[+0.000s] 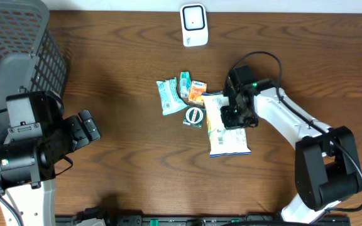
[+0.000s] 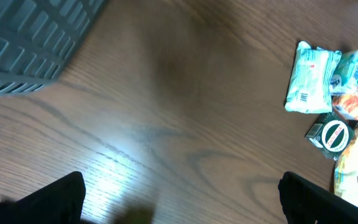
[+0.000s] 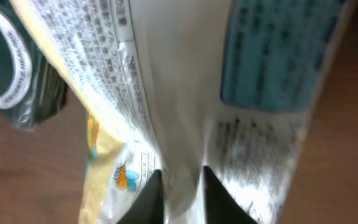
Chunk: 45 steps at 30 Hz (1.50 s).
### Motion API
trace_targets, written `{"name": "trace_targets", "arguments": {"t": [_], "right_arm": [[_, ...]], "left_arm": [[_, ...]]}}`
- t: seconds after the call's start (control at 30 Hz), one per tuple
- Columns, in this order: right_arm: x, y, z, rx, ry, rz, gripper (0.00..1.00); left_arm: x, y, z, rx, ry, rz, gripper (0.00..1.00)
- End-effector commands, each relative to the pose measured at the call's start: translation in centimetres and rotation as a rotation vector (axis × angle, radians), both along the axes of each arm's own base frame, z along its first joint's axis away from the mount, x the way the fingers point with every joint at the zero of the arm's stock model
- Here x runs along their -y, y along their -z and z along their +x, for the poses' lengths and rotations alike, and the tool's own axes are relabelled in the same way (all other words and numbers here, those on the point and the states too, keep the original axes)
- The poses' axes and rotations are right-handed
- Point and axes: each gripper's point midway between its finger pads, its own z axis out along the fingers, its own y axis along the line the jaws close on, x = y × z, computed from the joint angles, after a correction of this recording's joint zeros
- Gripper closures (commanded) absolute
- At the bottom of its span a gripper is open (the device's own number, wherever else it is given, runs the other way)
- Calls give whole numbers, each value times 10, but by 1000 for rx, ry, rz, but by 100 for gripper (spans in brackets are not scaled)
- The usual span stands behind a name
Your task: Scan the item barcode
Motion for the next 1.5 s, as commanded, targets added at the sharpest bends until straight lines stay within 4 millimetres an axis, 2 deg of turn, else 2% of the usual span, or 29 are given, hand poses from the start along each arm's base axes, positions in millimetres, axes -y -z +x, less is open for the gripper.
{"name": "trace_targets", "arguments": {"t": [0.0, 0.07, 0.1, 0.17, 0.2, 0.23, 0.3, 0.4, 0.53, 0.67, 0.8, 1.07, 1.1, 1.13, 1.23, 1.3, 1.4, 1.47], "right_arm": [[4, -44, 31, 124, 25, -26, 78], [18, -60, 41, 164, 46, -90, 71], [25, -64, 45, 179, 56, -119, 64], [37, -69, 51, 196, 78, -160, 38], [42, -69, 52, 197, 89, -166, 20], [46, -68, 53, 196, 100, -167, 11], [53, -64, 53, 183, 124, -152, 4], [54, -57, 49, 148, 105, -77, 1], [42, -47, 43, 115, 40, 99, 1], [37, -29, 36, 97, 51, 206, 1], [22, -12, 24, 82, 48, 337, 1], [15, 26, 2, 52, 112, 386, 1], [14, 30, -1, 47, 120, 386, 2], [12, 34, -4, 44, 124, 392, 9], [3, 37, -10, 45, 107, 436, 43], [2, 37, -10, 48, 105, 445, 69], [-1, 34, -6, 57, 117, 466, 98], [-9, 26, -2, 68, 102, 526, 99]], "left_arm": [[-4, 1, -1, -5, -21, 9, 2], [-4, 1, -1, -5, -21, 9, 2], [-4, 1, -1, -5, -21, 9, 2], [-4, 1, -1, -5, -21, 9, 3], [-4, 1, -1, -5, -21, 9, 3], [-4, 1, -1, -5, -21, 9, 2], [-4, 1, -1, -5, -21, 9, 2], [-4, 1, -1, -5, -21, 9, 2], [-4, 1, -1, -5, -21, 9, 2], [-4, 1, -1, -5, -21, 9, 2], [-4, 1, -1, -5, -21, 9, 2], [-4, 1, -1, -5, -21, 9, 2], [-4, 1, -1, -5, -21, 9, 2], [-4, 1, -1, -5, -21, 9, 2], [-4, 1, -1, -5, -21, 9, 2], [-4, 1, -1, -5, -21, 9, 2], [-4, 1, -1, -5, -21, 9, 3], [-4, 1, -1, -5, -21, 9, 2]]}}
